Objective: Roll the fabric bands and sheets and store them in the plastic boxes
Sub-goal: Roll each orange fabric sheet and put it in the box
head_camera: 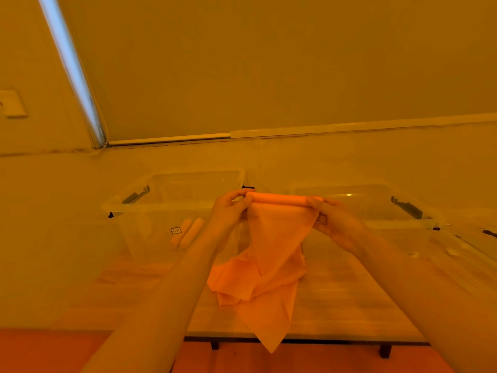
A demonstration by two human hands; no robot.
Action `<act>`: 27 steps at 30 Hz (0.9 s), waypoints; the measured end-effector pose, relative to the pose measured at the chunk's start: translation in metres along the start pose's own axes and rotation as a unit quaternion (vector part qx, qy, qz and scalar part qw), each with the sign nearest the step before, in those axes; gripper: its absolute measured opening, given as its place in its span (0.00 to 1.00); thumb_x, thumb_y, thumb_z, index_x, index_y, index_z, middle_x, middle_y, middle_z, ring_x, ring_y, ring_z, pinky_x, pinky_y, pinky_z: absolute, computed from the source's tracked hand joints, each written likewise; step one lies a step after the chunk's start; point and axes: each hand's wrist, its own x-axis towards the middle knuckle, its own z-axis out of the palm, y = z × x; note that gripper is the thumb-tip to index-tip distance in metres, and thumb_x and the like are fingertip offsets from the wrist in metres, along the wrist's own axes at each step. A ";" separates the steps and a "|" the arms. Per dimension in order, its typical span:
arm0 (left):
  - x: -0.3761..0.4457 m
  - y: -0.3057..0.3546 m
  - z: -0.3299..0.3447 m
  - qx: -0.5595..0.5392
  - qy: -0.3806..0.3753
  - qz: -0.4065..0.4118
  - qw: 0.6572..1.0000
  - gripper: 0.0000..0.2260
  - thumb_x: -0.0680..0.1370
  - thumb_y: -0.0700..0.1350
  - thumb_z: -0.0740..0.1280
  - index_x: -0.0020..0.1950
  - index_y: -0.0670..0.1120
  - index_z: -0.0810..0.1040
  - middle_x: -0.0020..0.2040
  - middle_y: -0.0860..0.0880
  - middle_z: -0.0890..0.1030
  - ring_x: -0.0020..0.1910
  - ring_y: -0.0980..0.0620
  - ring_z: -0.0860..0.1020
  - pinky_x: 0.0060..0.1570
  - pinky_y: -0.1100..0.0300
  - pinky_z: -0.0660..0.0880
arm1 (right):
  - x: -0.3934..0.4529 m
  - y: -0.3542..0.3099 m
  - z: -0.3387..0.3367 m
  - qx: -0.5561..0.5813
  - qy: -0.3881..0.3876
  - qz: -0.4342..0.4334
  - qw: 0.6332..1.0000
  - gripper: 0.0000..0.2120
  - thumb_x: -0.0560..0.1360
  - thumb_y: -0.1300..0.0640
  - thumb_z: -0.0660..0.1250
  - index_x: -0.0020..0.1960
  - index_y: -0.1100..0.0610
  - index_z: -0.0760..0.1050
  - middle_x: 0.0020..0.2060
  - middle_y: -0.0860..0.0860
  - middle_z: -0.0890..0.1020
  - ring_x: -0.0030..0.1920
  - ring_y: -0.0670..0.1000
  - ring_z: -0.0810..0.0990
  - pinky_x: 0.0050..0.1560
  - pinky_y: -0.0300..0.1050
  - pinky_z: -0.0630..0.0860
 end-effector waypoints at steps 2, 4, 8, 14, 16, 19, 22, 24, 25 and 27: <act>0.005 0.018 0.004 -0.014 0.000 0.009 1.000 0.10 0.79 0.42 0.65 0.60 0.45 0.78 0.45 0.46 0.79 0.40 0.52 0.78 0.35 0.64 0.78 | 0.001 -0.015 0.004 0.010 -0.004 -0.009 1.000 0.04 0.77 0.60 0.65 0.50 0.55 0.77 0.39 0.49 0.83 0.35 0.43 0.82 0.36 0.37 0.80; 0.009 0.036 0.006 -0.004 0.000 0.017 1.000 0.09 0.79 0.44 0.66 0.58 0.48 0.79 0.49 0.45 0.80 0.43 0.50 0.79 0.36 0.61 0.78 | 0.001 -0.032 0.008 0.018 -0.005 -0.021 1.000 0.03 0.77 0.60 0.65 0.48 0.55 0.77 0.34 0.48 0.84 0.33 0.43 0.83 0.32 0.37 0.79; 0.015 0.072 0.009 -0.018 -0.004 0.035 0.999 0.07 0.79 0.44 0.64 0.55 0.51 0.79 0.51 0.44 0.80 0.45 0.49 0.80 0.36 0.58 0.79 | 0.002 -0.066 0.017 0.035 -0.014 -0.048 0.998 0.03 0.77 0.62 0.65 0.49 0.56 0.77 0.35 0.49 0.85 0.35 0.45 0.84 0.34 0.39 0.80; 0.024 0.104 0.012 -0.056 -0.005 0.082 0.995 0.07 0.79 0.41 0.64 0.55 0.49 0.78 0.45 0.47 0.80 0.33 0.55 0.79 0.31 0.63 0.75 | 0.004 -0.108 0.029 0.029 -0.019 -0.102 0.994 0.03 0.77 0.61 0.66 0.50 0.56 0.78 0.36 0.49 0.85 0.35 0.45 0.83 0.34 0.38 0.80; 0.024 0.108 0.012 -0.068 -0.003 0.088 0.994 0.07 0.79 0.41 0.64 0.53 0.50 0.78 0.44 0.47 0.80 0.32 0.57 0.80 0.31 0.64 0.75 | 0.007 -0.112 0.031 0.029 -0.012 -0.116 0.993 0.03 0.77 0.61 0.67 0.49 0.56 0.78 0.36 0.49 0.84 0.34 0.44 0.83 0.32 0.36 0.78; 0.025 0.100 0.012 -0.051 0.001 0.079 0.996 0.07 0.80 0.41 0.64 0.53 0.52 0.78 0.49 0.45 0.80 0.37 0.55 0.81 0.34 0.63 0.77 | 0.011 -0.103 0.030 0.017 -0.004 -0.110 0.994 0.06 0.76 0.61 0.67 0.54 0.58 0.78 0.41 0.51 0.83 0.36 0.44 0.82 0.31 0.36 0.77; 0.024 0.080 0.010 -0.025 0.012 0.060 0.998 0.08 0.79 0.41 0.63 0.53 0.52 0.78 0.57 0.42 0.79 0.46 0.50 0.80 0.38 0.62 0.78 | 0.012 -0.082 0.025 -0.017 0.000 -0.075 0.997 0.14 0.76 0.60 0.67 0.61 0.59 0.75 0.47 0.54 0.81 0.43 0.48 0.80 0.33 0.39 0.79; 0.023 0.065 0.007 -0.013 0.015 0.046 0.999 0.08 0.79 0.40 0.63 0.53 0.53 0.78 0.60 0.42 0.77 0.53 0.47 0.79 0.41 0.60 0.78 | 0.014 -0.066 0.023 -0.028 0.010 -0.057 0.998 0.12 0.77 0.61 0.66 0.60 0.58 0.76 0.45 0.53 0.81 0.42 0.48 0.79 0.38 0.40 0.80; 0.023 0.058 0.006 -0.008 0.017 0.037 0.999 0.09 0.79 0.40 0.63 0.52 0.54 0.78 0.61 0.42 0.77 0.55 0.46 0.78 0.42 0.59 0.78 | 0.015 -0.058 0.022 -0.027 0.013 -0.050 0.998 0.12 0.77 0.61 0.66 0.60 0.57 0.76 0.45 0.52 0.81 0.42 0.47 0.79 0.39 0.40 0.79; 0.022 0.045 0.003 0.000 0.018 0.016 1.000 0.10 0.79 0.40 0.64 0.51 0.55 0.78 0.61 0.43 0.77 0.57 0.45 0.78 0.43 0.58 0.78 | 0.016 -0.043 0.021 -0.026 0.007 -0.040 0.999 0.13 0.77 0.62 0.66 0.60 0.57 0.75 0.44 0.51 0.81 0.42 0.47 0.79 0.40 0.39 0.78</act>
